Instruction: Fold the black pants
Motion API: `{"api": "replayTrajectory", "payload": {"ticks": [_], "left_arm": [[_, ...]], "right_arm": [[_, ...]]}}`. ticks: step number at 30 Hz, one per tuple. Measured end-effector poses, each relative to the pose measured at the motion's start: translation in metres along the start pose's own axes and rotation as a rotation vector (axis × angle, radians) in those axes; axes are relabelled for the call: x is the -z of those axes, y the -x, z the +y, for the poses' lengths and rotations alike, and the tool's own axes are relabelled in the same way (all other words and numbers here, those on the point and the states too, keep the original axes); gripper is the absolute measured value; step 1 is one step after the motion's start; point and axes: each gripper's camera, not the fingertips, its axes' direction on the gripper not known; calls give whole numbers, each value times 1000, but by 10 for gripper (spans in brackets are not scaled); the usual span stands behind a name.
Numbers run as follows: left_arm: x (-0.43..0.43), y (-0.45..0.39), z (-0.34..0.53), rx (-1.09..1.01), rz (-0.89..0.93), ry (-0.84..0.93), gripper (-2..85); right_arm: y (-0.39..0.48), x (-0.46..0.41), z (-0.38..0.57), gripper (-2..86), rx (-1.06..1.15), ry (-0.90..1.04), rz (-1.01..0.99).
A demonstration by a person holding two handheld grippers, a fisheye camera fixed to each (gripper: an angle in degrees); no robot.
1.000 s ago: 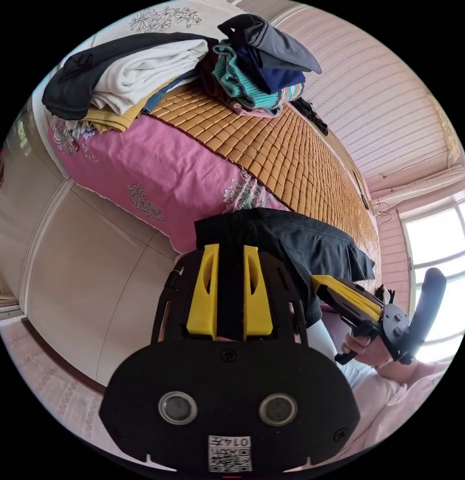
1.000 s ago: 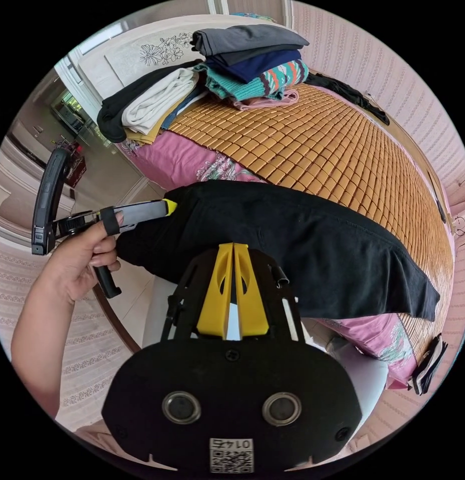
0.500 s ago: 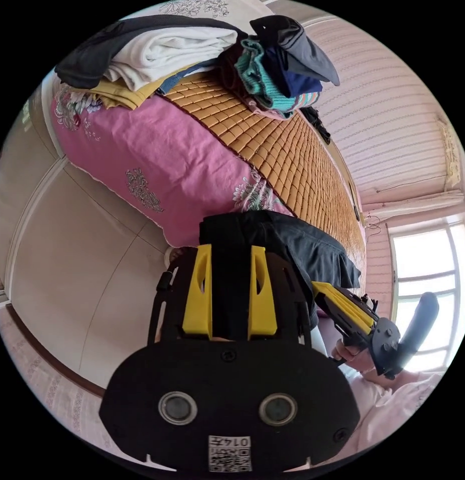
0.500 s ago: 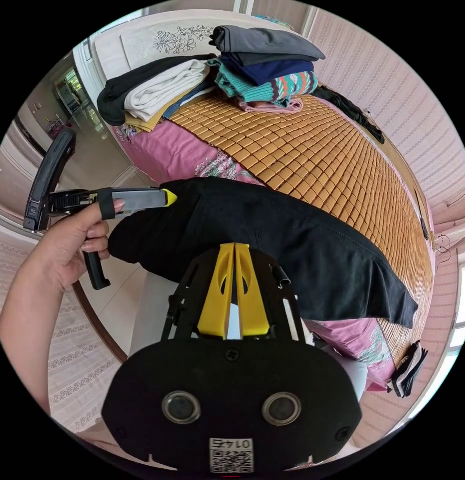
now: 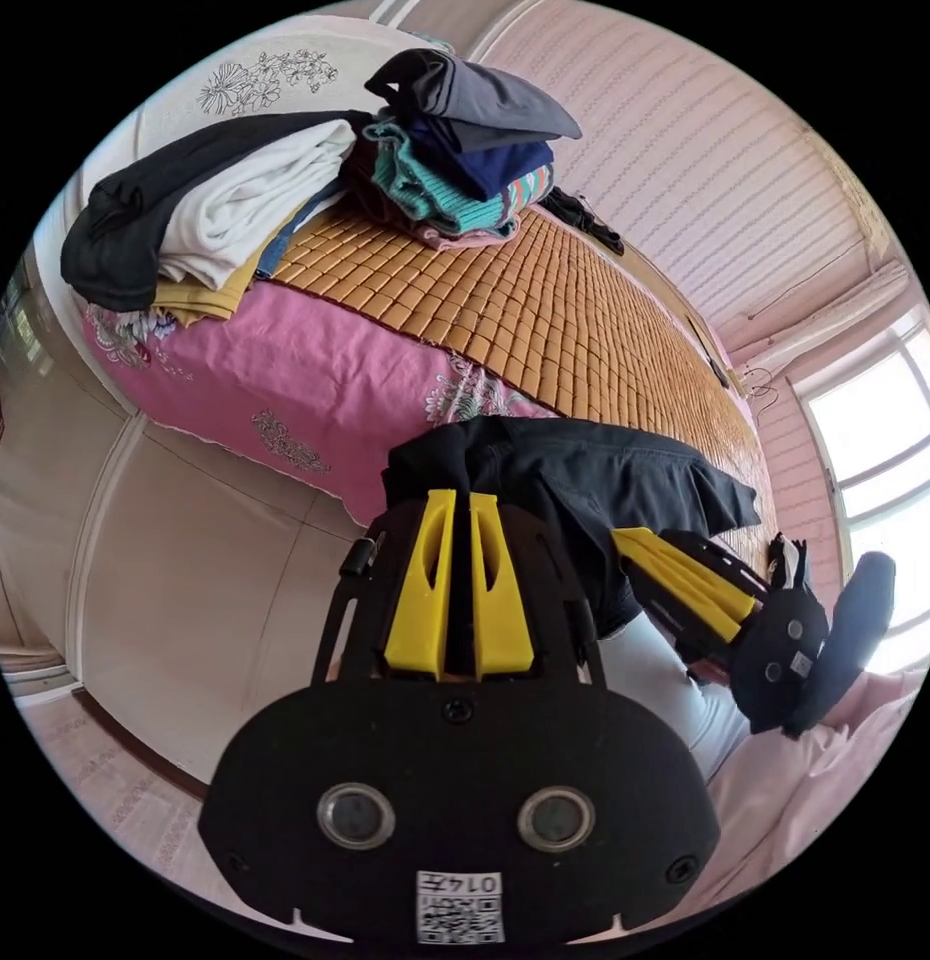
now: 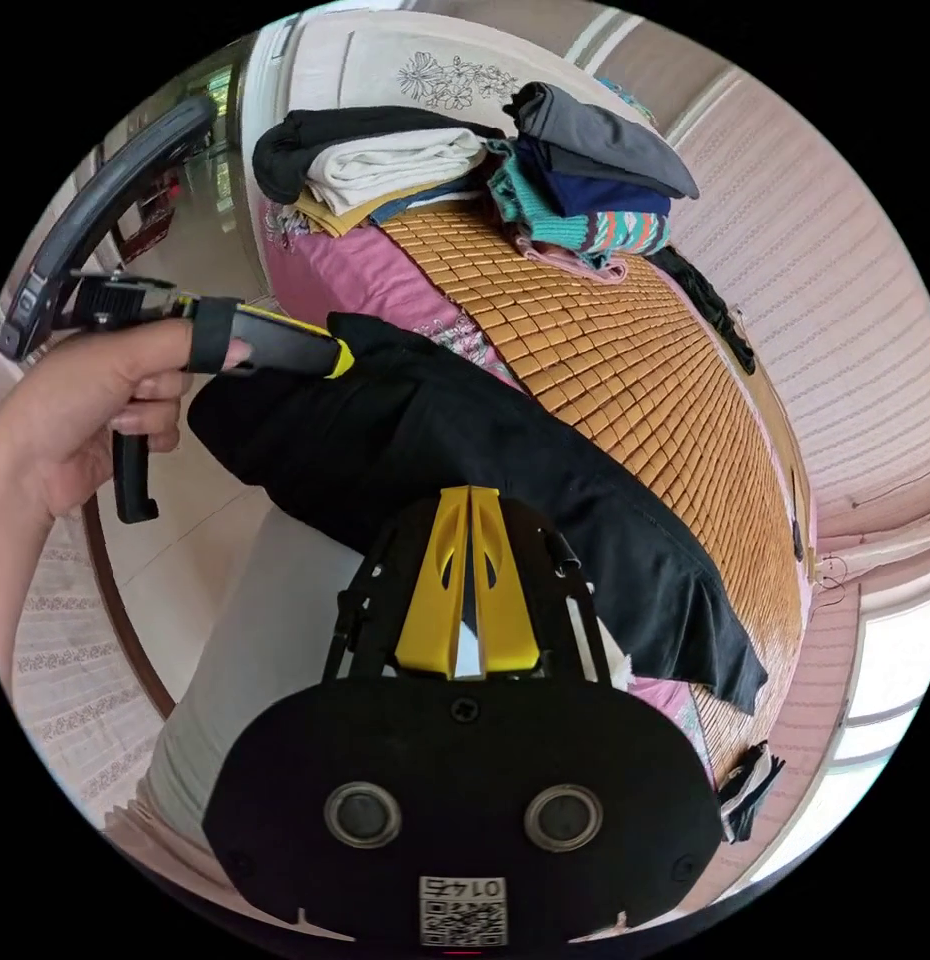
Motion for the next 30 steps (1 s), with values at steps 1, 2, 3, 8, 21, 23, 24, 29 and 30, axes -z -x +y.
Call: {"api": "replayTrajectory", "payload": {"ticks": [1,2,3,8,21,23,24,29,30], "left_arm": [[2,1,3,3,14,-1,2],[5,-1,6,-7,14,-2,1],[6,-2,8,-14,12,-3,1],[24,-8,22,-29,48,-31,-1],[63,-34,58,-117,84,-68,-3],[71,-41,68,-143,106,-65,-4],[73,-43,70,-149,110,-63,-4],[85,-59,87,-220,125,-31,-4],[85,-61,89,-226,125,-25,-4]], "right_arm": [[3,1,1,-8,18,-8,28],[8,2,2,-9,47,-24,82],[12,4,2,-9,84,-32,125],[5,8,1,-9,138,-3,150],[-109,16,5,-9,34,25,-451],[-120,18,7,-9,42,26,-497],[-125,21,9,-9,65,13,-521],[-144,38,22,-3,148,-43,-544],[-148,43,26,4,170,-53,-542]]}}
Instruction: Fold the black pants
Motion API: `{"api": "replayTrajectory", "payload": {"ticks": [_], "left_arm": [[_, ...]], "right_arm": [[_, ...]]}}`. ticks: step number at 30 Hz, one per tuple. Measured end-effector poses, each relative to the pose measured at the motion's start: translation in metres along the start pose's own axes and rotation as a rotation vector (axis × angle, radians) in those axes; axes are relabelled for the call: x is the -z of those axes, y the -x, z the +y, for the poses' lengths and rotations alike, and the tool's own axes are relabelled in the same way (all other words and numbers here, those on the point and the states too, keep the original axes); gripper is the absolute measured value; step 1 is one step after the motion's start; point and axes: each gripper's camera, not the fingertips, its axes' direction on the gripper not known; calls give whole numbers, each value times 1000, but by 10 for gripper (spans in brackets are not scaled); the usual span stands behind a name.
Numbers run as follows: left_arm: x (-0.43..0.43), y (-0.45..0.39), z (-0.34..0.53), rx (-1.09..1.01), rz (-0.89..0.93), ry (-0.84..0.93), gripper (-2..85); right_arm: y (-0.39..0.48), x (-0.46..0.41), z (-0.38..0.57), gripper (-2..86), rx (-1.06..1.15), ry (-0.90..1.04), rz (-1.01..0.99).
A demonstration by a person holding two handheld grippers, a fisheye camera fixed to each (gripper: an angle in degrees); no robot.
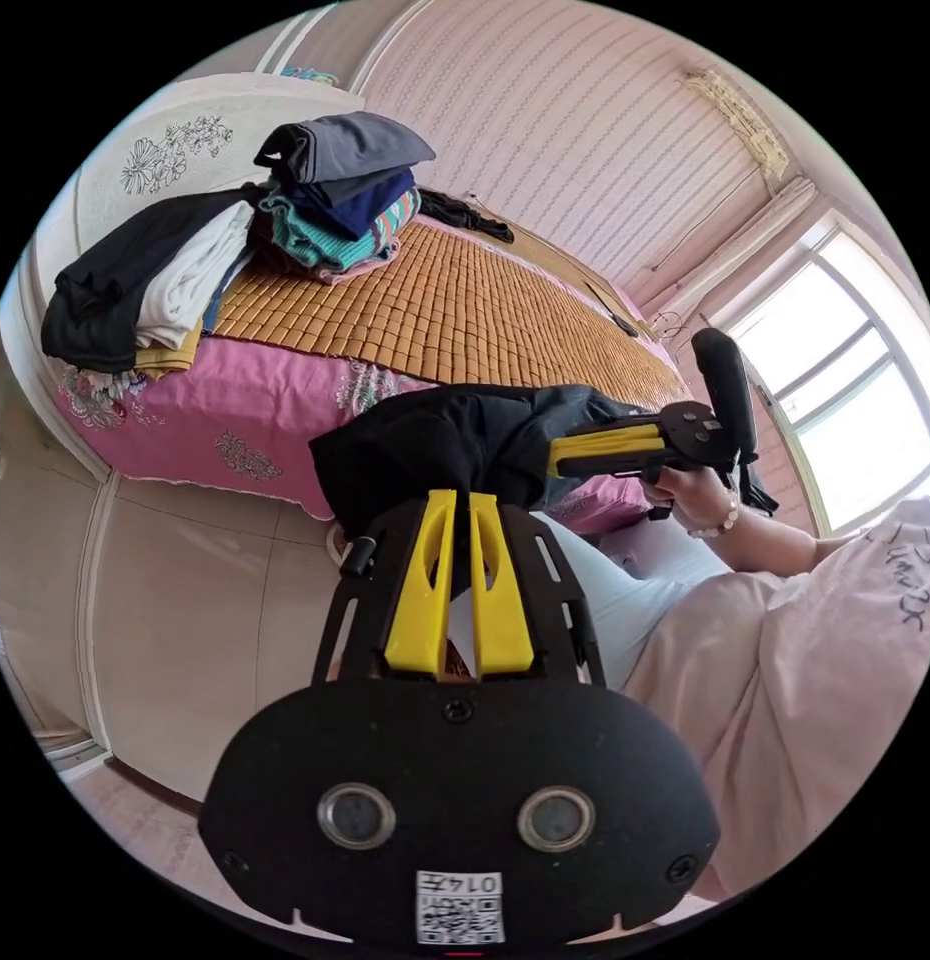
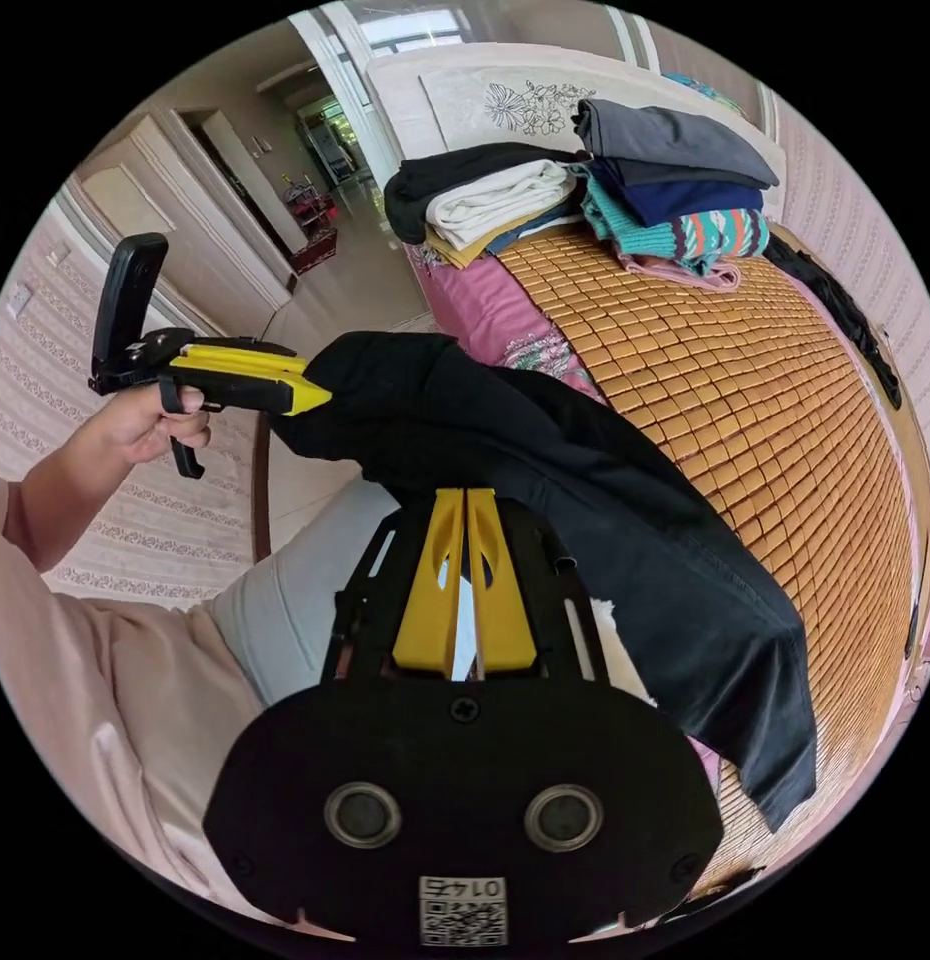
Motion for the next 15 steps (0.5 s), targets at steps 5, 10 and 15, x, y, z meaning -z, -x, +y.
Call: {"api": "replayTrajectory", "payload": {"ticks": [5,10,15], "left_arm": [[-3,-15,14,-48,-4,81,-3],[-8,-25,40,-54,57,164,-2],[-7,-32,59,-29,132,178,8]], "right_arm": [[-4,46,20,110,45,-71,36],[-20,97,32,136,90,-147,144],[-43,96,8,154,161,-60,154]]}}
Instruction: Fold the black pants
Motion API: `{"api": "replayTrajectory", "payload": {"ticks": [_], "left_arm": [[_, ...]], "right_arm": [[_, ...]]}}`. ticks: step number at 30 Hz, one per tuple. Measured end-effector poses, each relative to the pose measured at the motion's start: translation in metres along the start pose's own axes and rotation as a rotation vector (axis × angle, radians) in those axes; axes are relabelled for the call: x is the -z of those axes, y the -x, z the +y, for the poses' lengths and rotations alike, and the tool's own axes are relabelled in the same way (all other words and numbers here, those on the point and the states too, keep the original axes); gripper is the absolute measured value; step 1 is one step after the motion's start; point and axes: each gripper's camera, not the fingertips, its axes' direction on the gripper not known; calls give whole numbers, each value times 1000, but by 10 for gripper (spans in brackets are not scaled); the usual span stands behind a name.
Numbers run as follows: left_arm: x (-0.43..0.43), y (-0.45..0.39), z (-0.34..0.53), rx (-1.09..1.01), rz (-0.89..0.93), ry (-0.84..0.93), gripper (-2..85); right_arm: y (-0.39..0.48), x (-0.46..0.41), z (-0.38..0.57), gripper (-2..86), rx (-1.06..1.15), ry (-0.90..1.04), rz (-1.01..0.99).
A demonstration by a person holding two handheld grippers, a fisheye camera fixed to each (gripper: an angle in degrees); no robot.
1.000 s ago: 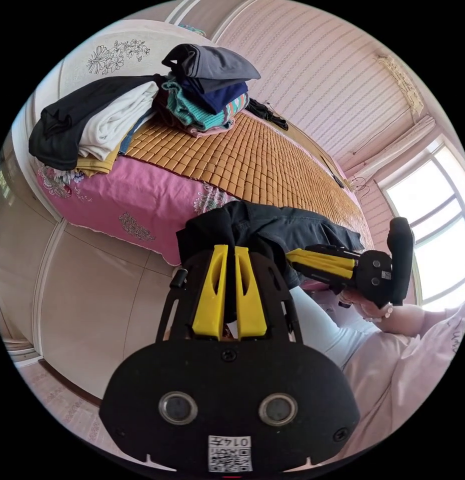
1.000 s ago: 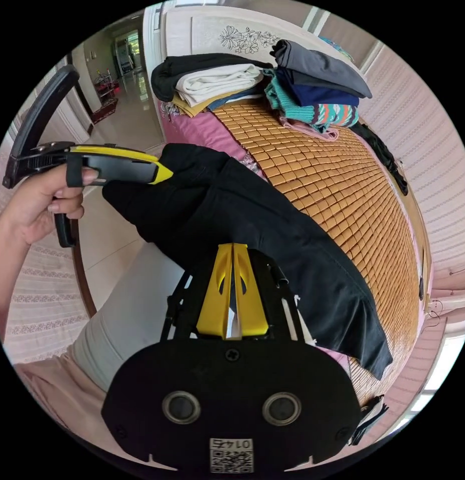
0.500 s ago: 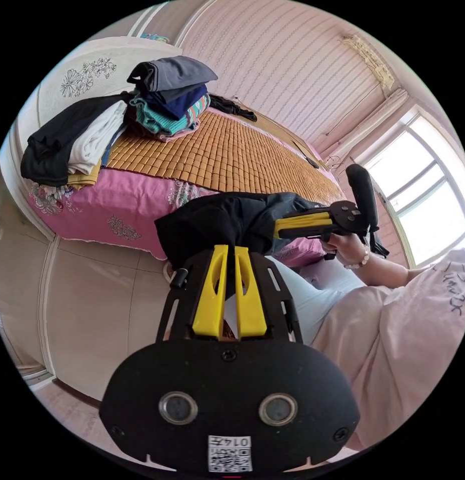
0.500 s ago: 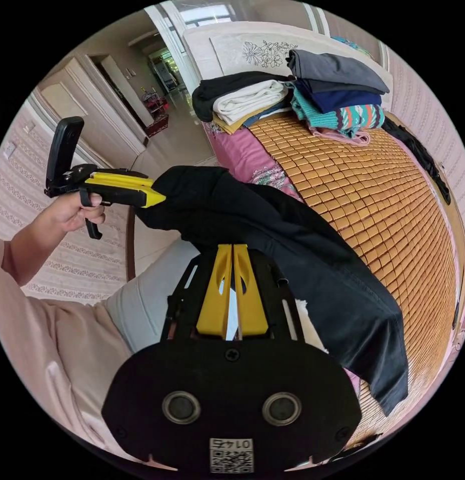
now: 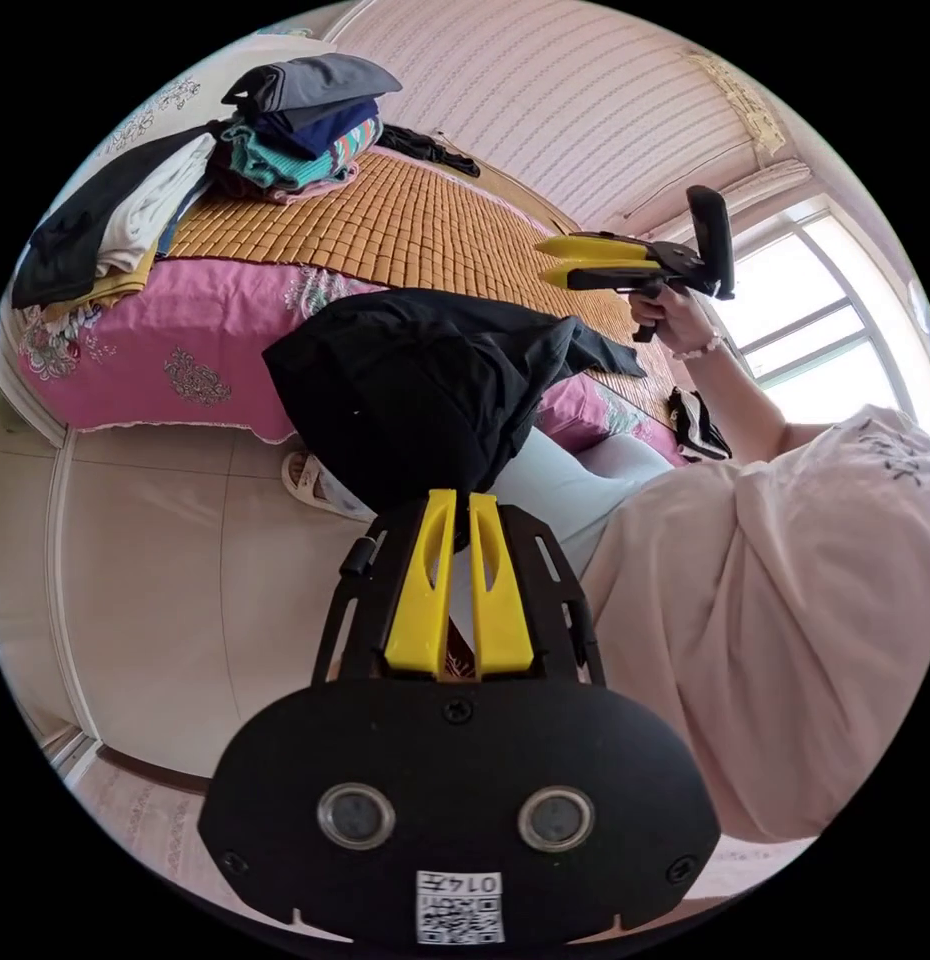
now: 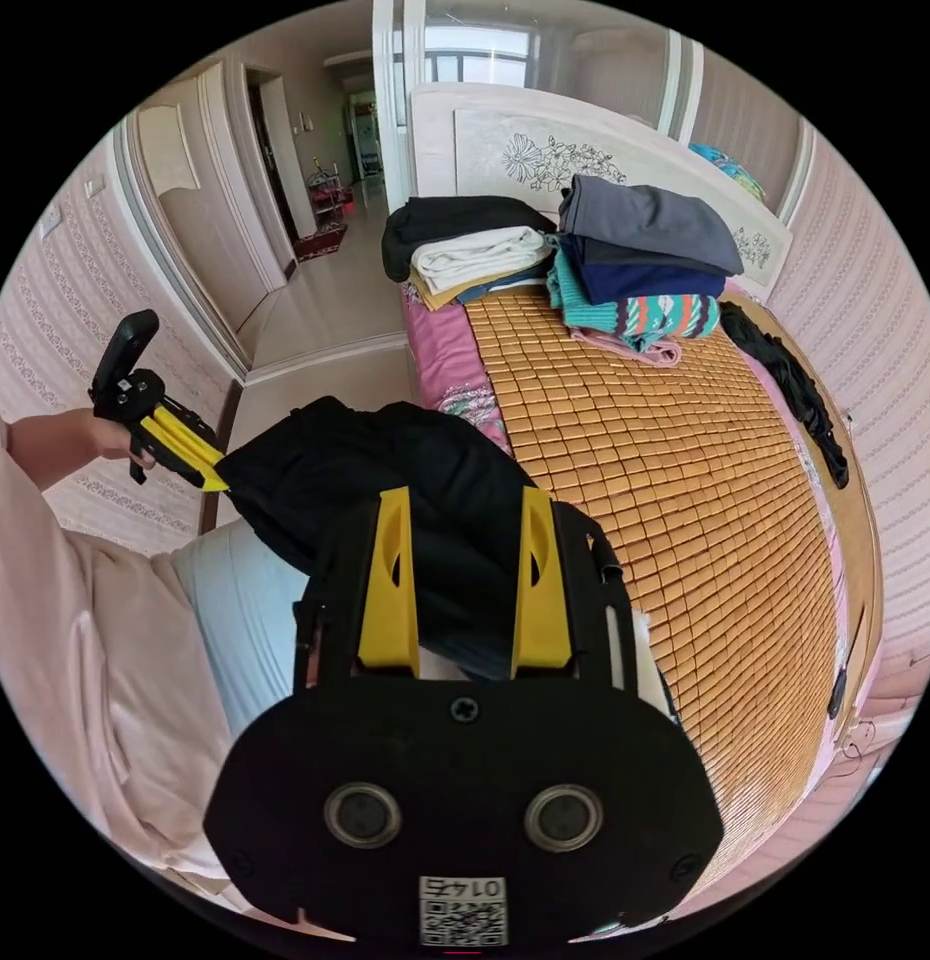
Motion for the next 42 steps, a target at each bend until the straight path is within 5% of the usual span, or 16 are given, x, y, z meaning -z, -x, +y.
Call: {"api": "replayTrajectory", "payload": {"ticks": [7,15,19,22,31,37,42], "left_arm": [[5,4,15,89,14,-2,51],[37,11,9,174,25,-263,103],[-15,9,-2,213,234,-147,49],[-26,-13,7,202,215,-149,-1],[13,-140,13,-309,-39,-137,-7],[12,-238,-39,-681,41,-288,-8],[33,-354,-103,-1040,249,-489,-8]], "right_arm": [[-17,-61,-34,162,43,180,7],[-56,-102,-24,142,-84,402,54],[-52,-78,-5,83,-64,346,48],[-49,-56,16,10,-36,329,103],[-96,131,137,-5,-347,-199,-81],[-123,336,285,-6,-584,-602,208],[-79,562,359,-4,-554,-757,730]]}}
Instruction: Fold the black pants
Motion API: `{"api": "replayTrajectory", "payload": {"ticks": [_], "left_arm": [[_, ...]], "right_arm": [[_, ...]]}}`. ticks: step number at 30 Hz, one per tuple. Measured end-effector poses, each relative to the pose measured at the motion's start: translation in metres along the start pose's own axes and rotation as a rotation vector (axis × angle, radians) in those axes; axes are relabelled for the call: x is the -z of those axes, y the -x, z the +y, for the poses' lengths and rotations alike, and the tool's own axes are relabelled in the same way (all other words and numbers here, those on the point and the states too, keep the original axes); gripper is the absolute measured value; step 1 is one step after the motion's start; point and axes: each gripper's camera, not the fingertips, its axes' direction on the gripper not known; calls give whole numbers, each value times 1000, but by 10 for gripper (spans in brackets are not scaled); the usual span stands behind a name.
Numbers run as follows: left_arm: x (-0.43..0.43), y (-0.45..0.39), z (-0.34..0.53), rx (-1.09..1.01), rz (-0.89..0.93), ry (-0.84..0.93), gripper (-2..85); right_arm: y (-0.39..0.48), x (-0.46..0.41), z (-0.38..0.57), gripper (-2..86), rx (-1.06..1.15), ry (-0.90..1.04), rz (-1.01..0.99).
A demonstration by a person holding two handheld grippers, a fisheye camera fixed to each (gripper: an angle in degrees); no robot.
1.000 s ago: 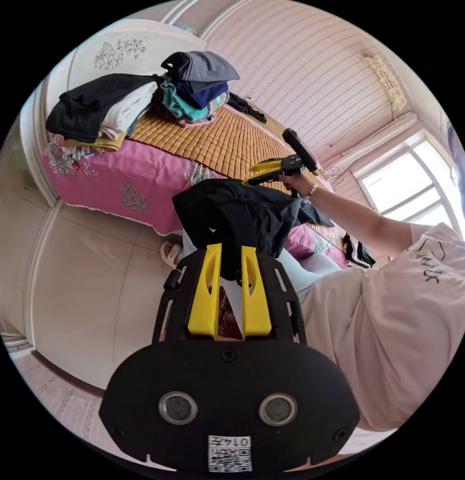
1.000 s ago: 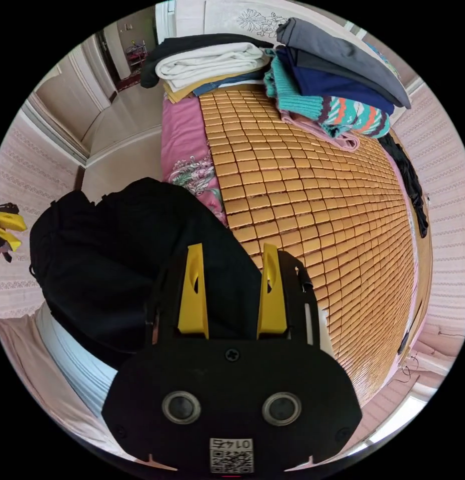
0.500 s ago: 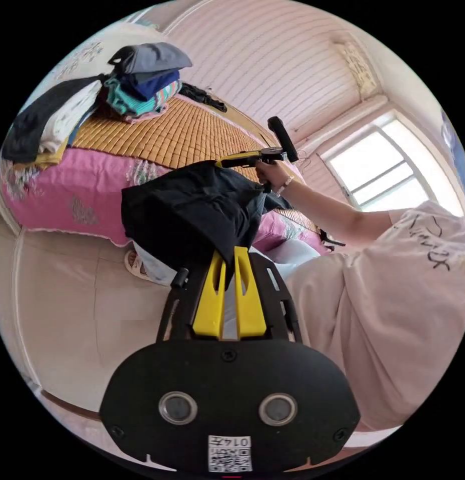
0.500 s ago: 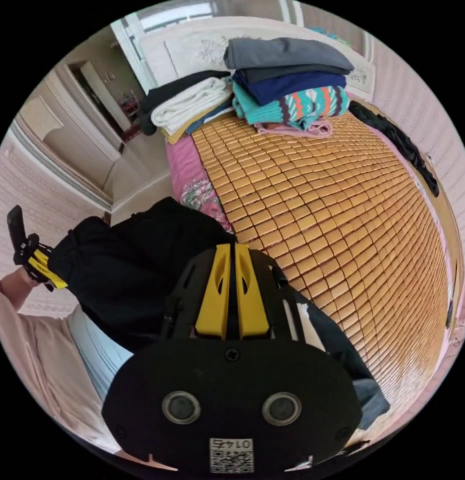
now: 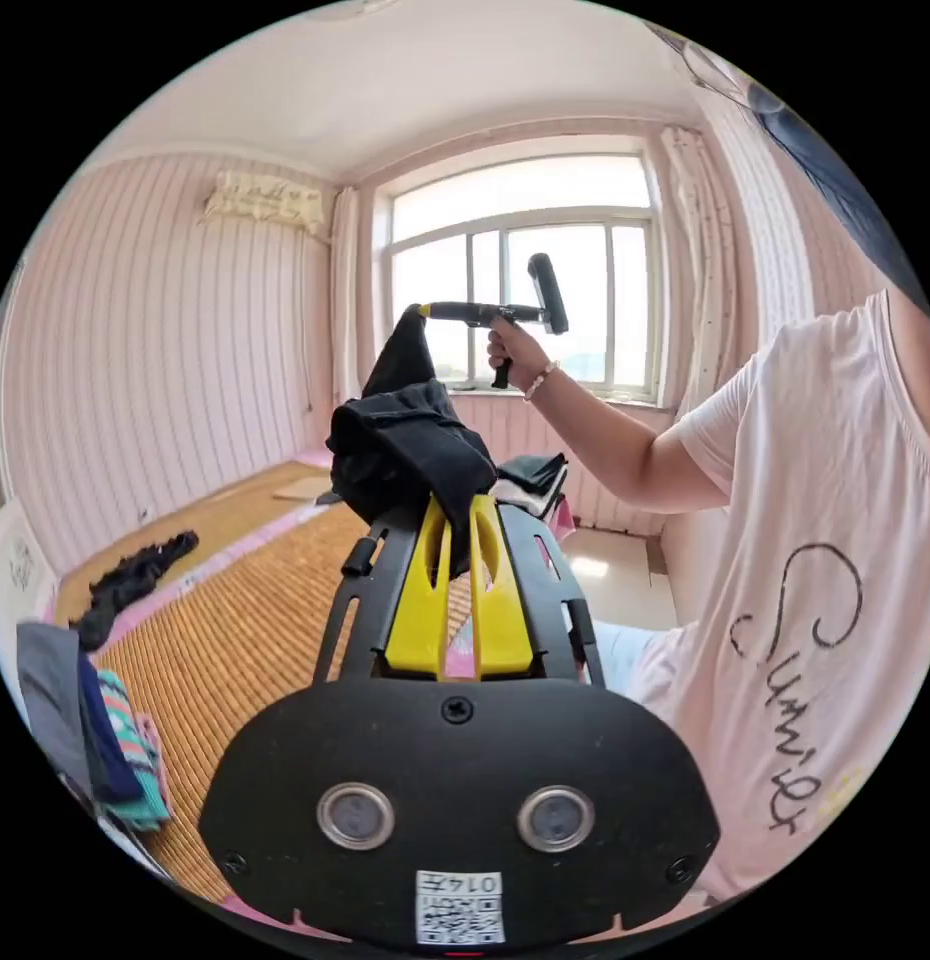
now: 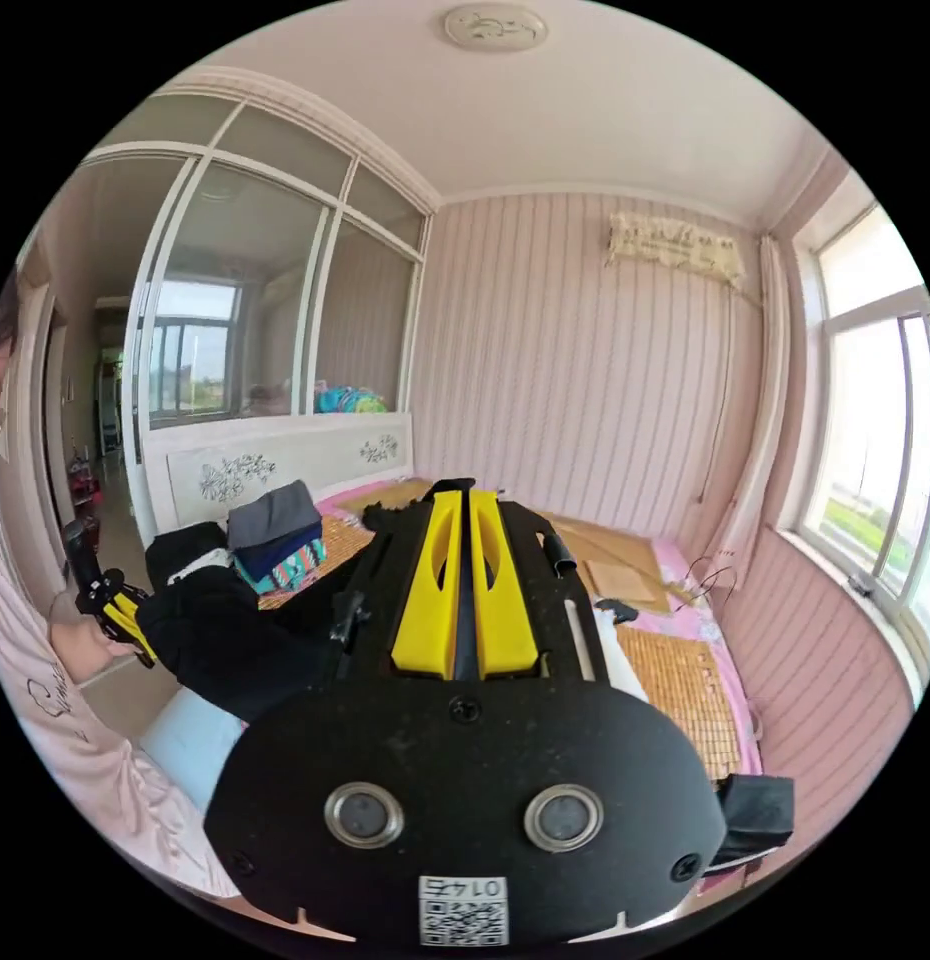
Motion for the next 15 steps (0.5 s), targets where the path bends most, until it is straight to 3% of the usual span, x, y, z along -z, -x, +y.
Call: {"api": "replayTrajectory", "payload": {"ticks": [3,5,7,9,11,15], "left_arm": [[-3,-14,-70,-155,59,-165,-8],[-8,-23,-93,-187,77,-216,-8],[-17,-26,-87,-158,61,-205,-8],[-28,-24,-67,-102,35,-162,-8],[-46,-12,-27,15,-14,-30,-7],[-67,2,32,212,-38,147,-6]], "right_arm": [[-18,101,-70,0,78,-203,58],[-24,135,-97,1,113,-231,-2],[-28,140,-110,1,139,-172,-20],[-31,111,-99,-1,168,7,55],[-38,76,-68,-3,164,165,106],[-78,-3,47,-5,-61,405,-45]]}}
